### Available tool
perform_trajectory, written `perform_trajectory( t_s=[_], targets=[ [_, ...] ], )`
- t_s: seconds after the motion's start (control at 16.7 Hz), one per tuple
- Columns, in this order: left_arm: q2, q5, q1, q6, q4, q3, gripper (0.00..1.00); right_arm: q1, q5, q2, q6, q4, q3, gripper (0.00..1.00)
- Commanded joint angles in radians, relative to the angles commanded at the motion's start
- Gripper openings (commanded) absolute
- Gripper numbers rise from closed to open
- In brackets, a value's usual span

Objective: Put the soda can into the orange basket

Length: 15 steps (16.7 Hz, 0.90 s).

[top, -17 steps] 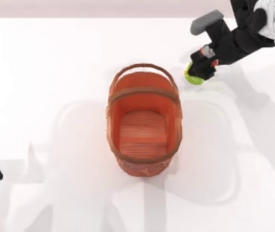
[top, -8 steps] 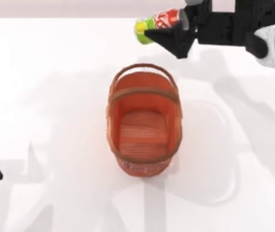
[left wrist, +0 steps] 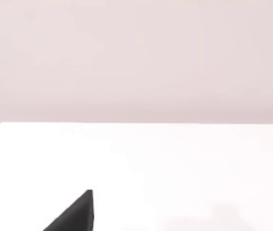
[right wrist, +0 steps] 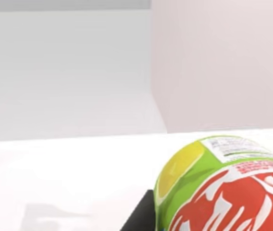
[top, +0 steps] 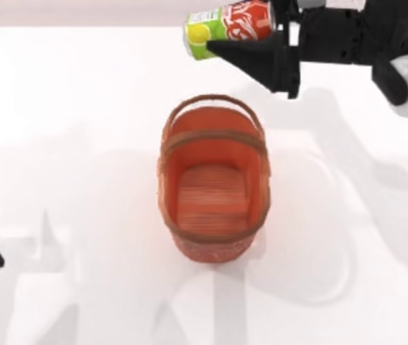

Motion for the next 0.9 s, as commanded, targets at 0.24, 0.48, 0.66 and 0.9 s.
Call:
perform_trajectory(
  t_s=[0.24, 0.48, 0.66, 0.9],
  targets=[
    [0.0, 0.0, 0.0, 0.0, 0.0, 0.0, 1.0, 0.0, -0.001, -0.001, 0.0, 0.002, -0.001, 0.0],
    [0.0, 0.0, 0.0, 0.0, 0.0, 0.0, 1.0, -0.003, -0.002, 0.039, 0.001, 0.04, -0.009, 0.0],
    [0.0, 0.0, 0.0, 0.0, 0.0, 0.0, 1.0, -0.001, 0.0, 0.123, -0.001, 0.166, -0.044, 0.0],
    [0.0, 0.0, 0.0, 0.0, 0.0, 0.0, 1.0, 0.004, 0.002, 0.224, -0.003, 0.315, -0.092, 0.0]
  ],
)
